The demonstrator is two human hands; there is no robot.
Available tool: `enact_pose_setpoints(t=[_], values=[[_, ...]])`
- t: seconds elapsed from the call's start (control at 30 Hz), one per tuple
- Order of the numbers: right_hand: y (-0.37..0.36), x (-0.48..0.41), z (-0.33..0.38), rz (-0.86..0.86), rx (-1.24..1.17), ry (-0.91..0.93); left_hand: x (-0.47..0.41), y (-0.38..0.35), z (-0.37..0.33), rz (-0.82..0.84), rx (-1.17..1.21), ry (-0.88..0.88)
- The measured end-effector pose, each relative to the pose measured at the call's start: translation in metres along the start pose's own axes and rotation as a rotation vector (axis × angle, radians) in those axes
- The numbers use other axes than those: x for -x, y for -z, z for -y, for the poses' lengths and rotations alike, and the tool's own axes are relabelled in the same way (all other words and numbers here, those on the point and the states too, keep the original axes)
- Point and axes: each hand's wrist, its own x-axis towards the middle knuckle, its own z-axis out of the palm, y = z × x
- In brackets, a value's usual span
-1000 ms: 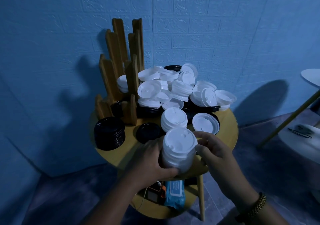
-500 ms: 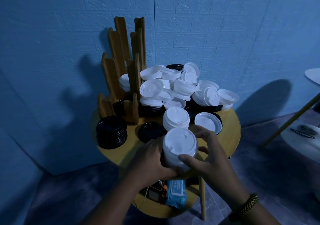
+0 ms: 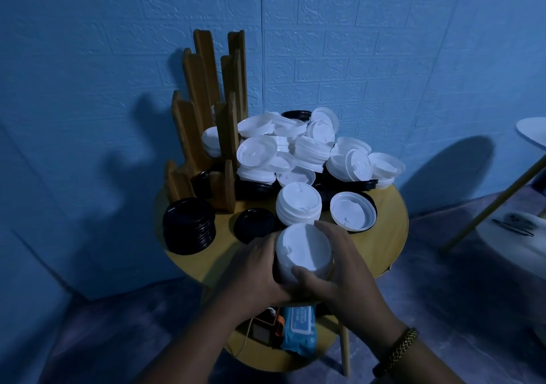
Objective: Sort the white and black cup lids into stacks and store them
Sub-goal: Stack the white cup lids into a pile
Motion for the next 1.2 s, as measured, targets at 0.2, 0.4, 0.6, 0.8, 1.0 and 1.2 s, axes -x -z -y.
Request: enact_pose_setpoints(t=[0.2, 0.4, 0.6, 0.8, 1.0, 1.2], values=[[-0.015, -0.004, 0.013, -0.111, 0.231, -0.055, -0.002, -0.002, 0.002, 0.009, 0.010, 0.030], [-0.015, -0.009, 0.016, -0.034, 0.220, -0.058, -0.001, -0.001, 0.001, 0.014, 0.049, 0.023], [-0.010, -0.013, 0.012, 0.069, 0.226, -0.022, -0.001, -0.001, 0.003, 0.030, 0.025, 0.011], [0.003, -0.027, 0.011, 0.208, 0.260, 0.076, -0.001, -0.001, 0.002, 0.041, 0.018, 0.018], [-0.009, -0.020, 0.007, 0.143, 0.341, 0.087, 0.000, 0.002, 0.002, 0.060, 0.019, 0.007], [0.017, -0.023, 0.002, 0.232, 0.020, 0.018, 0.001, 0.003, -0.002, 0.051, 0.028, 0.002]])
